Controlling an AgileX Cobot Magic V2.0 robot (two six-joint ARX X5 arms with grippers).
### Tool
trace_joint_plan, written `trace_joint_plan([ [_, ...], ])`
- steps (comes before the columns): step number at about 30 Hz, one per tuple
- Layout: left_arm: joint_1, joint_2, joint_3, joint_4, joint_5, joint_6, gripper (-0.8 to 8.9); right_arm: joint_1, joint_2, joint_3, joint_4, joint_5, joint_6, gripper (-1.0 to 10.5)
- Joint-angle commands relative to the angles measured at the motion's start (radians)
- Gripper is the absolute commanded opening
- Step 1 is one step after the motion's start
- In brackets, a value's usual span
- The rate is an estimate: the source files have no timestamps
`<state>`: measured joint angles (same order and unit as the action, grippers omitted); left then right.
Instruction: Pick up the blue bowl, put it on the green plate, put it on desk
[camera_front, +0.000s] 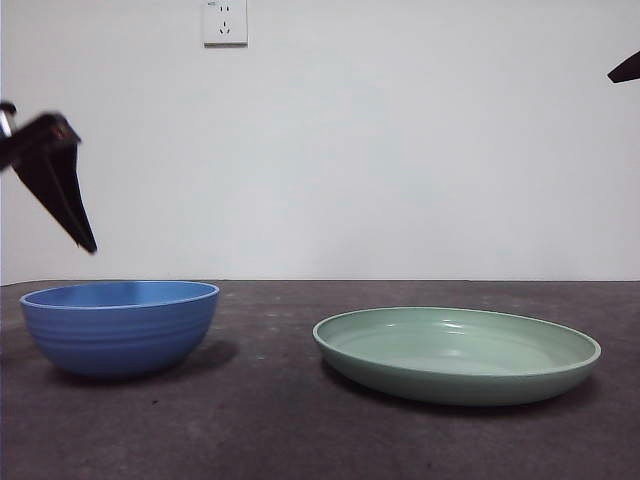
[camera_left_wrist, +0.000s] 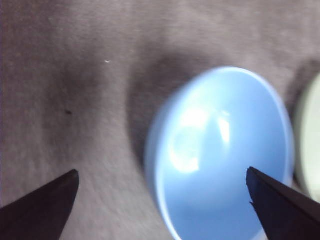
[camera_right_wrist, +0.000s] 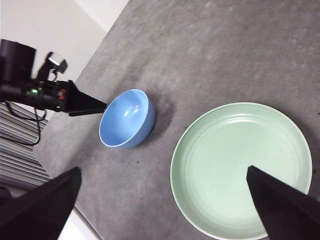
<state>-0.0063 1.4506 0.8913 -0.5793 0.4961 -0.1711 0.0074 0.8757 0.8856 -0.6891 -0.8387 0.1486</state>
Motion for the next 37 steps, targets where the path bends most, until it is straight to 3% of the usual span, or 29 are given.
trace_joint_plan([
  [1,0.000,0.063,0.019,0.011,-0.002,0.001,5.90,0.003,0.005,0.019,0.006,-0.006,0.009,6.5],
  [5,-0.008,0.121,0.019,0.043,-0.002,0.000,5.64,0.003,0.005,0.019,0.006,-0.006,0.009,6.5],
  [17,-0.016,0.136,0.021,0.051,-0.002,-0.005,0.07,0.003,0.005,0.019,0.004,-0.006,0.010,6.5],
  [26,-0.037,0.136,0.108,-0.026,-0.019,-0.002,0.09,0.003,0.003,0.021,-0.002,-0.006,0.001,6.5],
  [37,-0.272,0.175,0.483,-0.269,-0.260,-0.005,0.09,0.002,-0.035,0.090,-0.163,0.035,-0.076,6.5],
])
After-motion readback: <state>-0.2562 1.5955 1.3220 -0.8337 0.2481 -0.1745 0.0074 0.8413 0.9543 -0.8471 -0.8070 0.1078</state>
